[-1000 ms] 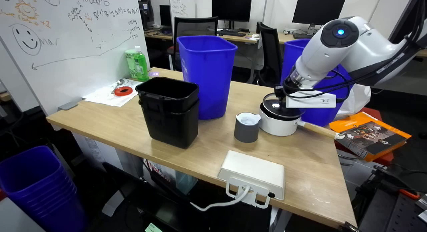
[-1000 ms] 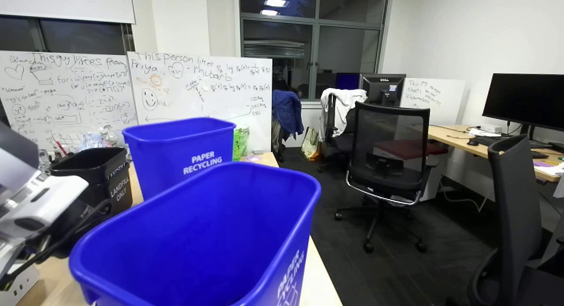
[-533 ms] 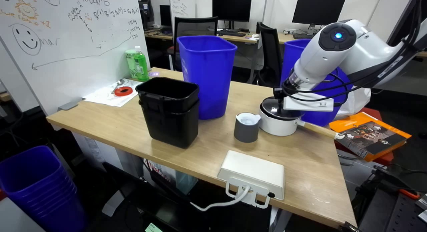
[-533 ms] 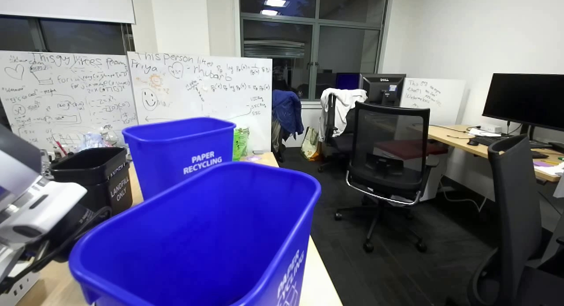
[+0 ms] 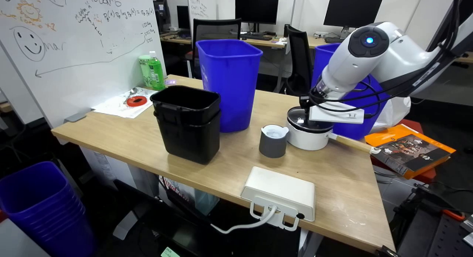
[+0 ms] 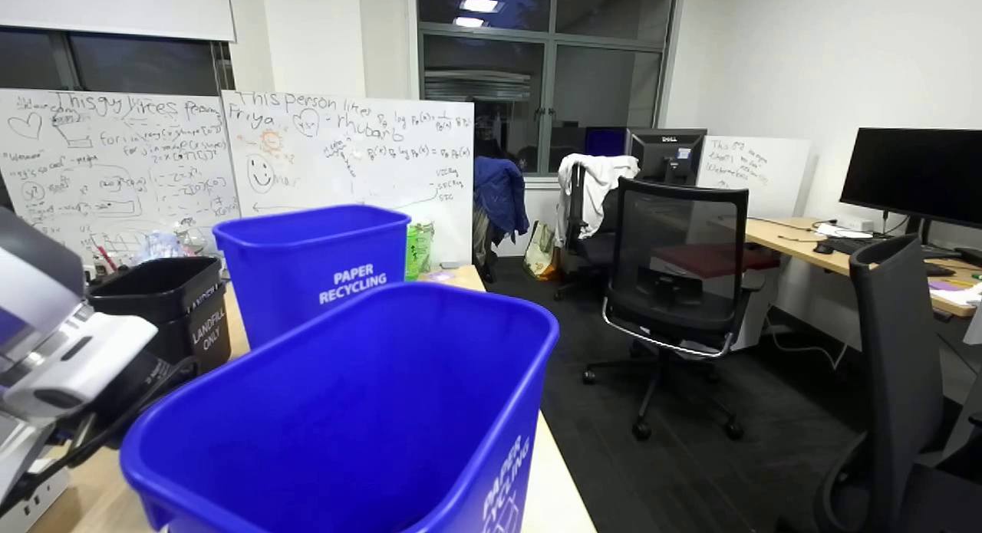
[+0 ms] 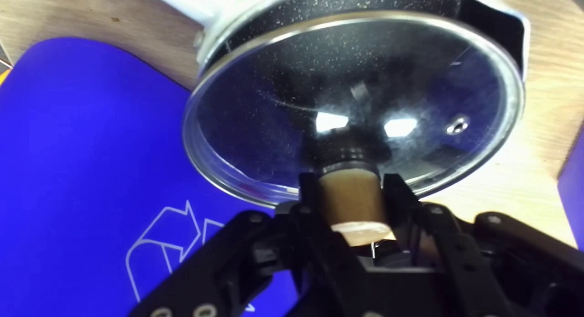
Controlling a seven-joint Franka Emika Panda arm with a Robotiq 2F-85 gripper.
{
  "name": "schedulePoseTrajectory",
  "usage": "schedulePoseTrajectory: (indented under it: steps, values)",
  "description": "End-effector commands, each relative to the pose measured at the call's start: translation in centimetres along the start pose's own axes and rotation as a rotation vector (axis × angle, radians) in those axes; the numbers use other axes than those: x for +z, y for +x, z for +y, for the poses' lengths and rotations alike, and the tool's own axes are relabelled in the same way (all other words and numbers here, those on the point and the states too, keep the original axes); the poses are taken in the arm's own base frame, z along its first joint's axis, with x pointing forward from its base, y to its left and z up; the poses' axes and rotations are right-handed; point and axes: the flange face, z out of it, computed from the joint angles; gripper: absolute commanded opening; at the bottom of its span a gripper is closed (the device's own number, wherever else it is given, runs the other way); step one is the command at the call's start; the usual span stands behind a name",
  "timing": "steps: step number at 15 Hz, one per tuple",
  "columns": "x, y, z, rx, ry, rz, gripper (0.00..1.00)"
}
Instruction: Pick up the white object from the mug and put it in the pot, then close the lid of the pot
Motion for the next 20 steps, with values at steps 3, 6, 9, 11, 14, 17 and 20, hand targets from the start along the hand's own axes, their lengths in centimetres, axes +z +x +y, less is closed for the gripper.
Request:
schedulePoseTrajectory:
  steps: [3,6,9,11,14,17,20]
  values:
    - [0.6,-1.1,-0.5,0.002,0.009,-0.027,0.14]
    - [0.1,-1.7,-1.1,0.005,0.023,-0.042,0.14]
    - [-0.2,-2.3,-1.4,-0.006,0.029,-0.047,0.14]
    - [-0.2,-2.5,-1.3,-0.013,0.024,-0.050,0.14]
    - [-0.1,-2.8,-0.9,-0.007,0.013,-0.055,0.27]
    - [0.2,-3.4,-0.3,0.041,-0.009,-0.093,0.72]
    - [0.1,-3.3,-0.2,0.089,-0.024,-0.112,0.92]
